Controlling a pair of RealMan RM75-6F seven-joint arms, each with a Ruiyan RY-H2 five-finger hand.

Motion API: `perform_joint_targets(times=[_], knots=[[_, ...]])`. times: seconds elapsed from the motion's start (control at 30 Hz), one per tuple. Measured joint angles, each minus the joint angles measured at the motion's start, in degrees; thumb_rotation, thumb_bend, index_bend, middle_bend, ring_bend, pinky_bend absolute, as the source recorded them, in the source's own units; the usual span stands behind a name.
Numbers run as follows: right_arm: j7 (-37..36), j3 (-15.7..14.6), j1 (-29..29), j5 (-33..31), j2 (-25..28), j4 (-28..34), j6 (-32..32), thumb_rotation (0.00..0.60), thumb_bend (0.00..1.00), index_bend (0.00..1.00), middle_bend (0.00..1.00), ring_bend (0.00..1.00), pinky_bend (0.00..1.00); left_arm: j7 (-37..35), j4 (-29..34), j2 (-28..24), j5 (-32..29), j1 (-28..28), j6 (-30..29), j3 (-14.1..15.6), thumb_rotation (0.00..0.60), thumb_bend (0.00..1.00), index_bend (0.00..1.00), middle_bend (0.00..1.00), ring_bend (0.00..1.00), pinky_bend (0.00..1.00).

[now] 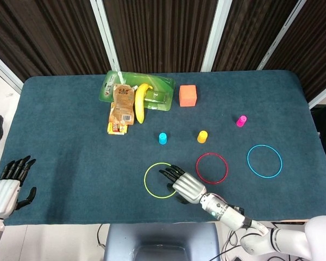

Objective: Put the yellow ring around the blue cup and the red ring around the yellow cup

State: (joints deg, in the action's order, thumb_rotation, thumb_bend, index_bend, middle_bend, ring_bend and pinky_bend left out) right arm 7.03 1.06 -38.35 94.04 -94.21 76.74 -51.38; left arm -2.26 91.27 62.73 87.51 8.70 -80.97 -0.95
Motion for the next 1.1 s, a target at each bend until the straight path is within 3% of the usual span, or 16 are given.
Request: perform_joint_targets(times=[1.1], knots=[[-0.5,-1.4,-2.1,-2.5,-3.1,-3.9,0.2,0.600,0.48,0.66,0.00,0.00,0.00,0.9,0.9,-0.1,-0.6,0.5,0.9,-0.2,0.600,0.45,0.00,0.00,0.00,0.00]])
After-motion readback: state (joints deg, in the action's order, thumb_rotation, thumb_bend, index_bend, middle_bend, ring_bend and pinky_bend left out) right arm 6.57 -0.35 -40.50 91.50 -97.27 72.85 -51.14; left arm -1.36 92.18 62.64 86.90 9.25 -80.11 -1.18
